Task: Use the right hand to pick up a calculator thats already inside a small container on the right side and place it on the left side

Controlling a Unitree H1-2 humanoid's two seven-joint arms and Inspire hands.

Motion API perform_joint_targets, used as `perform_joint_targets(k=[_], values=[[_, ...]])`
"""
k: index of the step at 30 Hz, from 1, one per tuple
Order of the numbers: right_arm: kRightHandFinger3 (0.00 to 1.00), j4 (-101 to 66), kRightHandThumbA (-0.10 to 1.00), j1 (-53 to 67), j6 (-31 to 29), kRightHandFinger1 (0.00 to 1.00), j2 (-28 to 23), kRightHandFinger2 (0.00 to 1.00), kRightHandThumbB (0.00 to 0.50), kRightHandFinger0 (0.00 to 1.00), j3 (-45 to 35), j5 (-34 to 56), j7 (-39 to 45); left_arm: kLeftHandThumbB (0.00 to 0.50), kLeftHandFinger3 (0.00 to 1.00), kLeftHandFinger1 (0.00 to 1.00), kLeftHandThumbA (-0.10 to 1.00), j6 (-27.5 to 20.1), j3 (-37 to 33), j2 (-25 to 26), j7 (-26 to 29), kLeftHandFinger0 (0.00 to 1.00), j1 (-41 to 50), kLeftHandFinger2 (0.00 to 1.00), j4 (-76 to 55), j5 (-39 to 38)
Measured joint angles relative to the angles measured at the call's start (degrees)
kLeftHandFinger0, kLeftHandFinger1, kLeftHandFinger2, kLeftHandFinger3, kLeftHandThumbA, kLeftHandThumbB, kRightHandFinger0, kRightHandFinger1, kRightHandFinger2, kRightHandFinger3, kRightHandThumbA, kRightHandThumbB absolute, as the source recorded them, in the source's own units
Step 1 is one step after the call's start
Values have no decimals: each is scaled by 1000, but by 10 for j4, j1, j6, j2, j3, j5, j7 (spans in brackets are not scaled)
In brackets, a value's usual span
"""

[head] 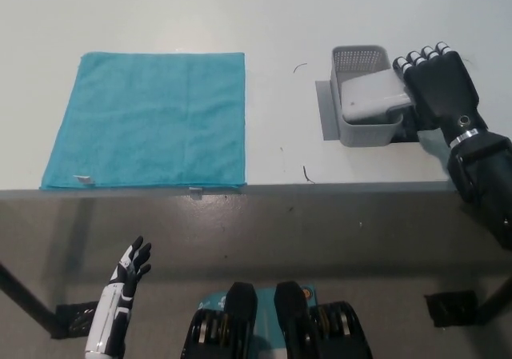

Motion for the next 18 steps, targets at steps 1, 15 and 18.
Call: perform_joint_targets(k=[1, 15, 18], values=[[32, 4, -100, 0, -4, 178, 0, 603, 286, 0, 0, 0, -8, 0, 1000, 1000, 1000, 0, 0, 0, 0, 1000, 0, 1000, 0, 0], [398, -61, -100, -28, -45, 311, -25, 748, 188, 0, -33, 44, -46, 0, 1000, 1000, 1000, -2, 0, 2, 0, 1000, -3, 1000, 1, 4], [506, -76, -100, -35, -45, 312, -30, 728, 211, 0, -39, 52, -46, 0, 1000, 1000, 1000, -2, 0, 2, 0, 1000, -3, 1000, 1, 5]])
